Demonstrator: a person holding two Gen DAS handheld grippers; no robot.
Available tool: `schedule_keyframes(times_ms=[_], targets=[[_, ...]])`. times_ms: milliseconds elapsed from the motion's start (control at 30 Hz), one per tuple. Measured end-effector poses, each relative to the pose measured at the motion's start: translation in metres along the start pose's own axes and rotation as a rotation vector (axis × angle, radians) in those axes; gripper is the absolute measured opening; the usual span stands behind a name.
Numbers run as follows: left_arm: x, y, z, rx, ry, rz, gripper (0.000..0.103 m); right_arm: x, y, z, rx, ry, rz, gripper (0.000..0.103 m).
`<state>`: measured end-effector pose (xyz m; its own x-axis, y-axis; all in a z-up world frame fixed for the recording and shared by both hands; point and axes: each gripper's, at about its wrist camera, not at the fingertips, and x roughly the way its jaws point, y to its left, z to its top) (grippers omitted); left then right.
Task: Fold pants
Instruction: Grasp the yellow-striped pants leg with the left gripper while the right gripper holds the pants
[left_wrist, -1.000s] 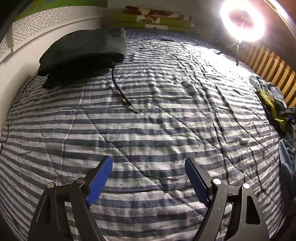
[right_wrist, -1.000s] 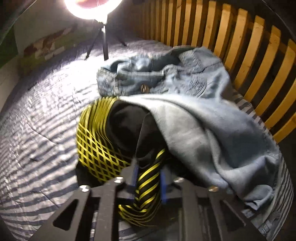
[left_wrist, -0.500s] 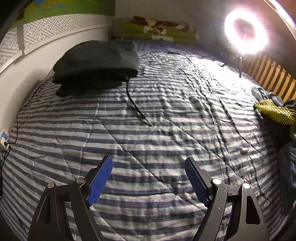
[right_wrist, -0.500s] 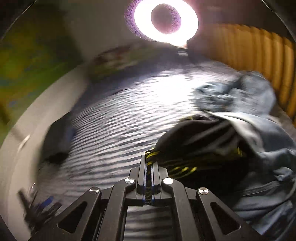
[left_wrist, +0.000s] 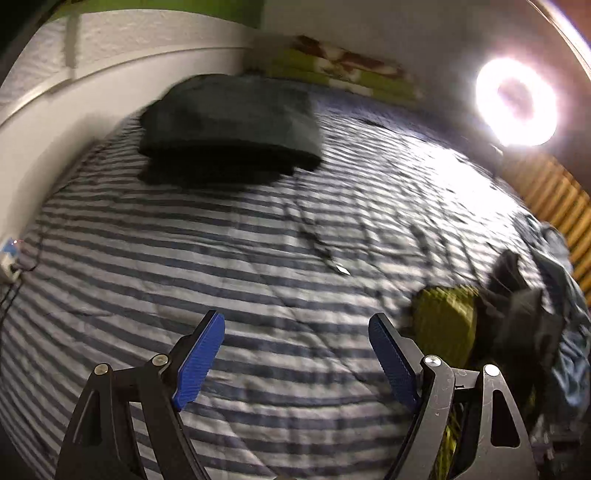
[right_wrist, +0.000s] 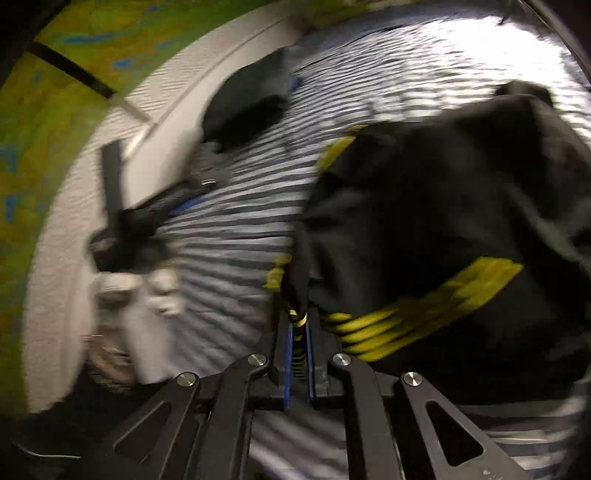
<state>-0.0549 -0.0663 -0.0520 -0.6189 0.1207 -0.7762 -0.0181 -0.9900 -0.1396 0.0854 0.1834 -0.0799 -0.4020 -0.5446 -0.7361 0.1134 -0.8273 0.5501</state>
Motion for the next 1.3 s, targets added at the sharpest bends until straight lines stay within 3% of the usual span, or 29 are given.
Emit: schedule_keyframes(times_ms=[33,100,133,200,267,300,367,500,533,600,633,667,733,767,833,867,900,1000,1067,1167,1300], targets=[[-0.001,-0.010,-0.002,0.033,0.003,-0.022,0.083,-0.006,-0.005,0.001,0.001,-0.025,-0.034,0.010],[-0.003,-0.035,-0.007,0.121,0.011,-0.071,0.084,-0.027,-0.021,0.012,0.012,-0.116,-0.141,0.023],[-0.005,-0.048,-0.011,0.165,0.012,-0.101,0.086,-0.041,-0.029,0.015,0.019,-0.174,-0.212,0.028],[-0.007,-0.072,-0.016,0.219,0.019,-0.151,0.087,-0.070,-0.044,0.024,0.013,-0.302,-0.390,0.046],[-0.007,-0.093,-0.021,0.252,0.033,-0.189,0.087,-0.090,-0.060,0.033,0.024,-0.372,-0.465,0.055],[-0.004,-0.103,-0.021,0.275,0.034,-0.179,0.087,-0.096,-0.069,0.038,0.044,-0.387,-0.467,0.055],[0.005,-0.113,-0.014,0.261,0.034,-0.118,0.087,-0.097,-0.082,0.052,0.072,-0.377,-0.474,0.056],[0.043,-0.111,0.012,0.119,0.109,-0.067,0.090,-0.076,-0.097,0.074,0.084,-0.293,-0.463,0.055],[0.058,-0.113,0.015,0.105,0.158,-0.075,0.092,-0.064,-0.105,0.078,0.107,-0.258,-0.439,0.055],[0.092,-0.121,0.013,0.076,0.312,-0.159,0.090,-0.047,-0.117,0.082,0.130,-0.202,-0.415,0.055],[0.101,-0.123,0.009,0.052,0.352,-0.170,0.077,-0.038,-0.119,0.081,0.122,-0.180,-0.435,0.055],[0.098,-0.128,0.006,0.055,0.327,-0.133,0.075,-0.032,-0.119,0.079,0.116,-0.166,-0.440,0.055],[0.085,-0.142,-0.001,0.133,0.306,-0.119,0.027,-0.020,-0.121,0.072,0.108,-0.130,-0.400,0.056],[0.073,-0.147,-0.007,0.164,0.294,-0.113,0.022,-0.014,-0.120,0.066,0.105,-0.116,-0.379,0.056],[0.051,-0.150,-0.017,0.210,0.246,-0.089,0.007,-0.012,-0.117,0.054,0.083,-0.124,-0.397,0.044],[0.036,-0.147,-0.022,0.222,0.222,-0.090,0.006,-0.012,-0.113,0.045,0.069,-0.123,-0.425,0.019],[0.024,-0.143,-0.025,0.219,0.204,-0.096,0.005,-0.014,-0.111,0.038,0.067,-0.112,-0.434,0.000],[-0.019,-0.120,-0.037,0.181,0.151,-0.132,0.005,-0.034,-0.105,0.006,0.126,-0.108,-0.364,0.000],[-0.045,-0.103,-0.044,0.178,0.119,-0.128,0.004,-0.047,-0.091,-0.033,0.103,-0.101,-0.338,0.000],[-0.083,-0.073,-0.056,0.154,0.068,-0.113,0.004,-0.052,-0.072,-0.088,0.079,-0.031,-0.348,0.000],[-0.125,-0.022,-0.071,0.072,0.040,-0.123,0.004,-0.054,-0.037,-0.139,0.060,0.056,-0.255,0.000]])
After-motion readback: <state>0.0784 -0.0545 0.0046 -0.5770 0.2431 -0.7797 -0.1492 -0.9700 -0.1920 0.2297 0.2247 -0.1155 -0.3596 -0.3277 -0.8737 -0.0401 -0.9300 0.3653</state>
